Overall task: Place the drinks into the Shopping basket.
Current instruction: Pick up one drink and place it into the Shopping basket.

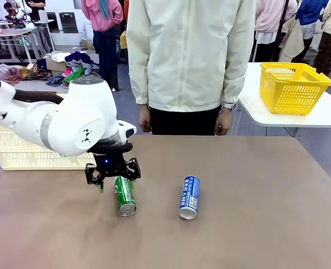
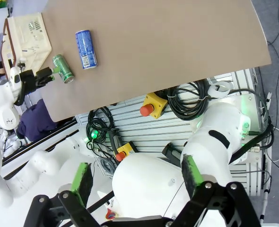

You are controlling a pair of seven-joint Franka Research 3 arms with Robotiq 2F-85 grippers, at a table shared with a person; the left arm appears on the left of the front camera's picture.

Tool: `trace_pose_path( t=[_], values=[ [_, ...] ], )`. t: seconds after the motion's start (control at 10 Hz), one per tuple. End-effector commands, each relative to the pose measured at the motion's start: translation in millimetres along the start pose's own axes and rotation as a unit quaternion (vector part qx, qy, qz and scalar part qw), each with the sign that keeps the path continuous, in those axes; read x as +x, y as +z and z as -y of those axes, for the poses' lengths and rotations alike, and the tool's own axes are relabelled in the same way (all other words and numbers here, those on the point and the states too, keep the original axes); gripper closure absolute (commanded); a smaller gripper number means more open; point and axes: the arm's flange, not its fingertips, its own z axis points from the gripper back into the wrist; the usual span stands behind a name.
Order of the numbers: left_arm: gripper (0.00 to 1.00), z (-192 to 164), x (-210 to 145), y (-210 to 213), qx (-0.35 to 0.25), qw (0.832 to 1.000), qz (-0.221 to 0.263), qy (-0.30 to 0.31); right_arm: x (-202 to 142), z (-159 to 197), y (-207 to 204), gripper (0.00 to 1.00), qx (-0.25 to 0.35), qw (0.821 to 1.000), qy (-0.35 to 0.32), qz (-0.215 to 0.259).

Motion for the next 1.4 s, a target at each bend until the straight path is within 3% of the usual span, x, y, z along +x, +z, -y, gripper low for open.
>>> trace_pose_path(
  t=[0.0,0.3,0.4,0.5,0.7,1.1,1.3],
  values=[
    [0.00,9.1,8.9,-7.3,-0.004,1.000,-0.006,0.013,-8.8,4.1,2.9,0.00,0.007,1.000,0.011,0.000],
    [0.00,11.2,11.0,-15.0,0.005,1.000,-0.010,0.023,-8.8,4.1,2.9,0.00,0.007,1.000,0.011,0.000],
    [0.00,13.5,12.8,-17.4,0.017,0.995,-0.029,0.094,-8.8,4.1,2.9,0.00,0.007,1.000,0.011,0.000],
    [0.00,17.0,9.7,-19.5,0.007,0.991,-0.045,0.124,-8.8,4.1,2.9,0.00,0.007,1.000,0.011,0.000],
    [0.00,19.5,6.8,-21.2,0.016,0.985,-0.010,0.174,-8.8,4.1,2.9,0.00,0.007,1.000,0.011,0.000],
    [0.00,18.1,15.0,-38.2,0.025,0.987,-0.013,0.155,-8.8,4.1,2.9,0.00,0.007,1.000,0.011,0.000],
    [0.00,13.4,16.6,-47.8,-0.002,0.988,-0.020,0.155,-8.8,4.1,2.9,0.00,0.007,1.000,0.011,0.000]
  ],
)
